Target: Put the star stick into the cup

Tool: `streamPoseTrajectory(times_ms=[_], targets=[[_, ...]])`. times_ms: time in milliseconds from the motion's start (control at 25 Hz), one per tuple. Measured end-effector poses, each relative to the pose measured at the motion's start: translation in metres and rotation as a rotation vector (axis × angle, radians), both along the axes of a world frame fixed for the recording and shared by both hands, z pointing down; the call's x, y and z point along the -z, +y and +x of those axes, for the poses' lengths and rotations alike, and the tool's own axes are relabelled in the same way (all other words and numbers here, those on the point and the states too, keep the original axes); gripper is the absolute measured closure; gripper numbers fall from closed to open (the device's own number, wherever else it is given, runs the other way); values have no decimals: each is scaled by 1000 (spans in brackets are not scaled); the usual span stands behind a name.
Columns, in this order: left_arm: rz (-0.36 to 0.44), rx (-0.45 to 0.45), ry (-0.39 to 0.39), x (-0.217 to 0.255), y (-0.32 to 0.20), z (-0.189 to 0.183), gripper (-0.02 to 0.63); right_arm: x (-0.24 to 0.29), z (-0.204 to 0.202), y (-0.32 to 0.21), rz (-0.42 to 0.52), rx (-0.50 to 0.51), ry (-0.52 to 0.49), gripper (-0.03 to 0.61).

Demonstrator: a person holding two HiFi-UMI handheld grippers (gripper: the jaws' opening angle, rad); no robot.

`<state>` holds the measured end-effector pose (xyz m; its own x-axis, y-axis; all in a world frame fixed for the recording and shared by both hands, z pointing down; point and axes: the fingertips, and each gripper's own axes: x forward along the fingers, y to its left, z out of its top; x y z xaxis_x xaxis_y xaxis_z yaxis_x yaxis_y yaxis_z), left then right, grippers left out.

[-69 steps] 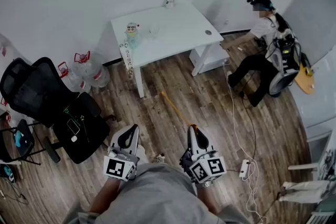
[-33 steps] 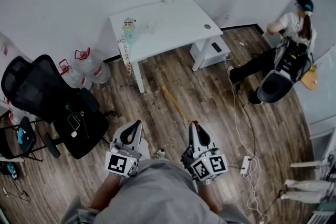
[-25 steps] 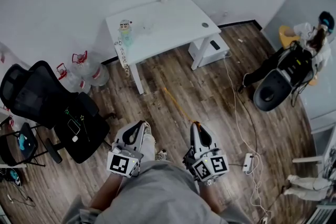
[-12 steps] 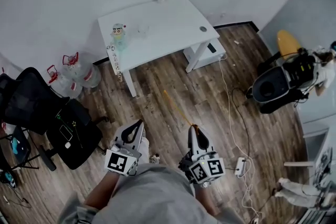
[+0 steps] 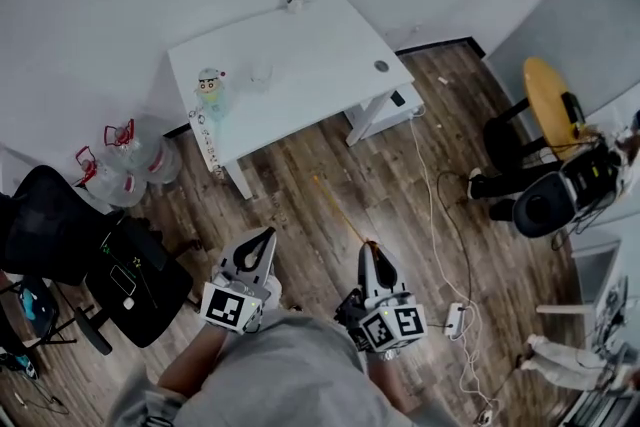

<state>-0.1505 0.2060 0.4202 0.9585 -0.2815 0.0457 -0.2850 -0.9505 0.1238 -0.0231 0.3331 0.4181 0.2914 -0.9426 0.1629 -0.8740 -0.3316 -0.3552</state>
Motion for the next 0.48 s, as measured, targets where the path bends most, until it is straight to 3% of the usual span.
streamPoseTrajectory(times_ms=[480], targets=[[29, -46, 20, 6, -107, 32, 584, 5, 23, -107, 14, -33, 13, 532]])
